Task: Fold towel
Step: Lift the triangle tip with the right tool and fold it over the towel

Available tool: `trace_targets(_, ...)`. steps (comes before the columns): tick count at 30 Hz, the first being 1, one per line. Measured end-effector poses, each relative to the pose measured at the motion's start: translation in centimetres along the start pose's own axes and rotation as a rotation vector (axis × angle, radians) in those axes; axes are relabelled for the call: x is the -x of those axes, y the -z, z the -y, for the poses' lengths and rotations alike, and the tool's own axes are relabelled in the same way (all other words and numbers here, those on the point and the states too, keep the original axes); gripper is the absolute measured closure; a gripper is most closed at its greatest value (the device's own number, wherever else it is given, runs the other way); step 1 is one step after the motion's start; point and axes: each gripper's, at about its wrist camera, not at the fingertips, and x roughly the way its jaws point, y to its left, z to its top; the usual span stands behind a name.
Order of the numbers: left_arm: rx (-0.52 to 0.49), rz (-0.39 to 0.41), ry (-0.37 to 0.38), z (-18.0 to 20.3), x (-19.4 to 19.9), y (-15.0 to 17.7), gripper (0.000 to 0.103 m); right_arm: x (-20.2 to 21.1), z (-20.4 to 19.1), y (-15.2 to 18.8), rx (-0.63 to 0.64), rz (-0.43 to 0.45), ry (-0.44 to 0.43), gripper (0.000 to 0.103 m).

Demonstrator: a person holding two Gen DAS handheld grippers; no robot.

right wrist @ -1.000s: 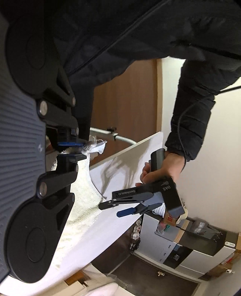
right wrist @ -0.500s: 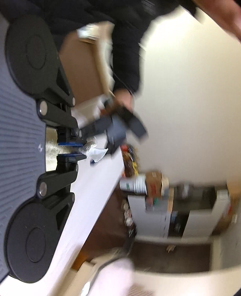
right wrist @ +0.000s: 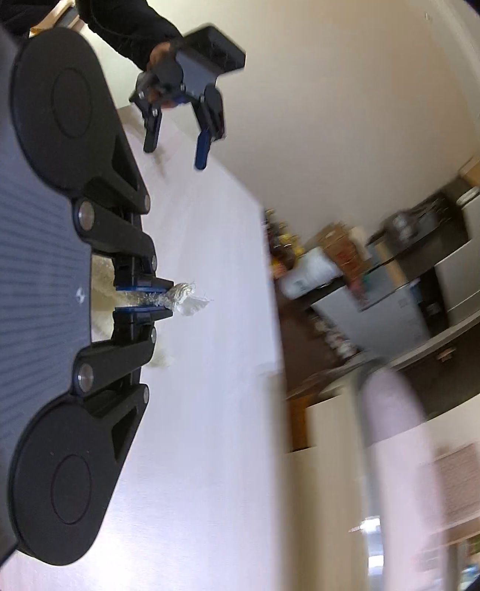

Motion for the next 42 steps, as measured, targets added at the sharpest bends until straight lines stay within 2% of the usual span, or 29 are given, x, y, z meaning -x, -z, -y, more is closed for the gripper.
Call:
trace_targets(3, -0.001, -0.009, -0.002, 0.5, -1.0, 0.3, 0.018, -1.6, 0.6, -0.1, -0.003, -0.033, 0.015, 0.093)
trace_targets(6, -0.010, -0.023, -0.016, 0.6, -1.6, 0.7, 0.018, -2.5, 0.6, -0.1, 0.008, -0.030, 0.071, 0.080)
trace_targets(8, -0.003, -0.027, -0.022, 0.6, -1.7, 1.1, 0.018, -2.4, 0.4, -0.1, 0.005, 0.005, 0.100, 0.070)
trace_targets(12, 0.037, 0.007, -0.012, 0.4, -0.6, 1.6, 0.018, -0.9, -0.8, 1.4, -0.017, 0.079, 0.100, 0.063)
trace_targets(16, 0.059, 0.040, 0.027, 0.6, 0.2, 2.1, 0.018, 0.7, -1.8, 3.1, -0.029, 0.101, 0.091, 0.062)
trace_targets(20, 0.052, 0.005, -0.001, 0.8, -0.7, 2.8, 0.018, 2.4, -3.9, 4.6, 0.001, 0.118, 0.059, 0.065)
trace_targets(21, 0.053, 0.003, -0.007, 0.8, -0.8, 2.8, 0.016, 2.6, -4.4, 4.9, 0.011, 0.118, 0.039, 0.069)
trace_targets(25, 0.017, 0.000, -0.037, 0.9, -1.3, 2.7, 0.011, 1.4, -7.9, 5.7, 0.121, 0.082, -0.019, 0.070)
trace_targets(29, -0.021, -0.019, -0.055, 1.1, -1.3, 2.2, 0.011, -0.5, -9.2, 6.2, 0.221, 0.019, 0.039, 0.070)
trace_targets(32, -0.056, -0.025, -0.089, 1.2, -1.4, 1.9, 0.011, -1.2, -10.2, 7.2, 0.338, -0.050, 0.147, 0.074)
trace_targets(33, -0.069, -0.027, -0.102, 1.2, -1.4, 1.7, 0.011, -1.1, -10.5, 7.6, 0.369, -0.052, 0.174, 0.076)
trace_targets(36, -0.084, -0.029, -0.120, 0.9, -1.8, 1.3, 0.010, -0.3, -11.0, 7.9, 0.351, -0.021, 0.184, 0.075)
trace_targets(40, -0.091, -0.028, -0.148, -0.2, -2.3, 1.0, 0.010, 1.8, -12.5, 8.2, 0.298, 0.053, 0.093, 0.073)
trace_targets(42, -0.099, -0.028, -0.164, -0.7, -2.6, 0.8, 0.010, 2.2, -14.0, 8.7, 0.305, 0.060, 0.048, 0.073)
